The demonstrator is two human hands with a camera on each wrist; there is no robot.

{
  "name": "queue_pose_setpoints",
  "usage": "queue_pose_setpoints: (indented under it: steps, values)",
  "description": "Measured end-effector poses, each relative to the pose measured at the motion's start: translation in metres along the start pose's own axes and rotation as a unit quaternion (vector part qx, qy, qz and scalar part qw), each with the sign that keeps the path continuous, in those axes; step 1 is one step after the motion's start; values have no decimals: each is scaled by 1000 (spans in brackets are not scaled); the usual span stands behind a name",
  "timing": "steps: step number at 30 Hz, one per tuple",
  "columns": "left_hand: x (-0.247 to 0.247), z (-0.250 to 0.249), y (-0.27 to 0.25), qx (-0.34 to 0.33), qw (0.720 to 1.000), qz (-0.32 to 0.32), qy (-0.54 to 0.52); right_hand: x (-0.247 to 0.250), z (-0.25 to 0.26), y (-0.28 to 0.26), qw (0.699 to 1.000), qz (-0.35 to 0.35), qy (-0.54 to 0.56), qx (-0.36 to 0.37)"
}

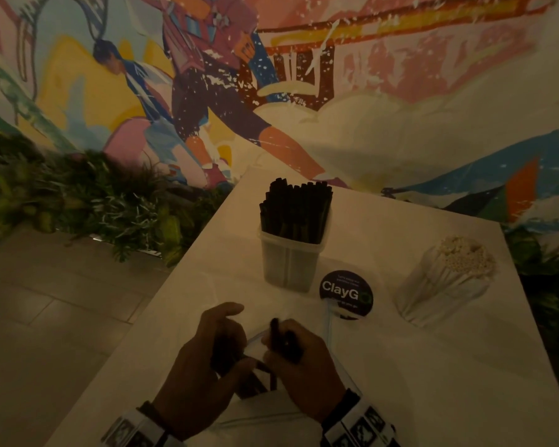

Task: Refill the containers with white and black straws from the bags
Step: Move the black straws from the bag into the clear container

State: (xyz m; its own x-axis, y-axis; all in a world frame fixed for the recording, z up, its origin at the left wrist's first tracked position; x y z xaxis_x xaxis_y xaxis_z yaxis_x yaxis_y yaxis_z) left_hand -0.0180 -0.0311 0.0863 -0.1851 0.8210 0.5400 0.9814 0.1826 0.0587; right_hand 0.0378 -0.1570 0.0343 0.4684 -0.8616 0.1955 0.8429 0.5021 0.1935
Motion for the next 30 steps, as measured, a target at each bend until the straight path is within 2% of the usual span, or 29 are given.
queue_pose_setpoints:
  steps: [6, 10, 12, 16, 20, 22, 27, 30]
  values:
    - [-3, 0, -1, 7, 1000, 4, 7, 27, 17, 6, 979, -120, 161, 24]
    - [-4, 0, -2, 13, 1000, -2, -1, 44, 44, 3, 966, -164, 171, 98]
    - [-4, -3, -3, 5, 1000, -9, -3, 46, 38, 1, 970, -173, 142, 100]
    - [-4, -9, -4, -13, 1000, -14, 4, 31, 6, -5, 990, -126, 43, 49]
    - [-3, -10, -4, -12, 1000, -17, 1, 34, 22, -8, 986, -126, 42, 97]
    - [-3, -9, -5, -10, 1000, -19, -4, 34, 21, -6, 987, -123, 37, 99]
    - [-3, -12, -5, -13, 1000, -13, -10, 17, -41, -14, 995, -73, -67, 0]
    - [-1, -12, -6, -14, 1000, -15, -8, 12, -49, -19, 994, -48, -93, -21]
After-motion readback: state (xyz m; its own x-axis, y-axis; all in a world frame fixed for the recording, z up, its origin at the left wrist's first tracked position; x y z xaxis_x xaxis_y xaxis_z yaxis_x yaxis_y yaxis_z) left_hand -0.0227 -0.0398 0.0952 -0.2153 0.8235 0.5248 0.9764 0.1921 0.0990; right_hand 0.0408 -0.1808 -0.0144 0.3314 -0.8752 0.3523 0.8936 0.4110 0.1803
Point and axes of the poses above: each hand's wrist, its own y-axis towards the middle knuckle, its own x-axis out of the back of the hand, z = x × y, the point moved 10 cm from there along y, towards the middle knuckle, and after that the axes turned 11 degrees about x, right-handed, at the moved point
